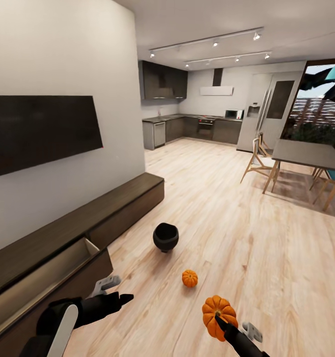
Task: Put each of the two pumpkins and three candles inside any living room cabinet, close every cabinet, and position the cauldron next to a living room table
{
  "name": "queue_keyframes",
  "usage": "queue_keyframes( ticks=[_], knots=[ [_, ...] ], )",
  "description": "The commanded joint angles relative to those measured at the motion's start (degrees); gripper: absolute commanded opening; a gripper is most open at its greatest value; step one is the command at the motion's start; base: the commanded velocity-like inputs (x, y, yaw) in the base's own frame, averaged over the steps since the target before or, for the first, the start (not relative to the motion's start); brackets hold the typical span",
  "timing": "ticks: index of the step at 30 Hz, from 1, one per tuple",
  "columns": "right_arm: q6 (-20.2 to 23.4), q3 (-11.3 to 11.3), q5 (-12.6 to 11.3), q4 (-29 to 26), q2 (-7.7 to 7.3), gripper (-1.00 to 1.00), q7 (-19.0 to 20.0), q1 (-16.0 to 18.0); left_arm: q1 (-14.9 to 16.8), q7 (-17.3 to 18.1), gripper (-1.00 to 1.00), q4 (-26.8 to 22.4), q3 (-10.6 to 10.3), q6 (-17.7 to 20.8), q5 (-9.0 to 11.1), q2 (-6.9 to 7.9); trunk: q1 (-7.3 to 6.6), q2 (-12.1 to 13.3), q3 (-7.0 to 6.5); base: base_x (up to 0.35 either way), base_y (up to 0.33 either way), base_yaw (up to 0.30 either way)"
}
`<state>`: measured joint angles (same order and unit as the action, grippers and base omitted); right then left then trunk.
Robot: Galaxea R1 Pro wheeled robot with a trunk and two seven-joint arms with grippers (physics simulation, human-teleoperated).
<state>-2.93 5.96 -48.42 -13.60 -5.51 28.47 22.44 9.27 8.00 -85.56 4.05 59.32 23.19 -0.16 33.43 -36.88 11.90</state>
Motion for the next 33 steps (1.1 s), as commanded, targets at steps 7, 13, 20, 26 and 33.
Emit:
queue_keyframes(
  ticks=[7, 13, 20, 26, 33],
  knots=[
    [-0.5, 0.5, -0.5, 0.1, -0.07, -1.0, 0.5, 0.1, 0.0, 0.5, 1.0, 0.0, 0.1, 0.3, -0.4, -0.04, 0.04, -0.1, 0.09, 0.28, -0.24, 0.0],
    [-0.4, 0.4, -0.6, 0.1, -0.09, -1.0, 0.7, 0.1, 0.0, 0.4, 1.0, 0.0, 0.1, 0.3, -0.4, -0.02, 0.04, -0.1, 0.09, 0.277, -0.243, 0.0],
    [-0.4, 0.4, -0.6, 0.1, -0.03, -1.0, 0.7, 0.1, 0.0, 0.4, 1.0, 0.0, 0.1, 0.3, -0.4, -0.06, 0.04, -0.1, 0.09, 0.256, -0.237, -0.204],
    [-0.4, 0.4, -0.6, 0.1, -0.03, -1.0, 0.7, 0.1, 0.0, 0.4, 1.0, 0.0, 0.1, 0.2, -0.4, -0.03, 0.04, -0.1, 0.09, 0.236, -0.226, -0.275],
    [-0.4, 0.5, -0.6, 0.1, -0.03, -1.0, 0.7, 0.1, 0.0, 0.5, 1.0, 0.0, 0.1, 0.2, -0.5, -0.02, 0.04, -0.1, 0.09, 0.228, -0.212, -0.278]
  ],
)
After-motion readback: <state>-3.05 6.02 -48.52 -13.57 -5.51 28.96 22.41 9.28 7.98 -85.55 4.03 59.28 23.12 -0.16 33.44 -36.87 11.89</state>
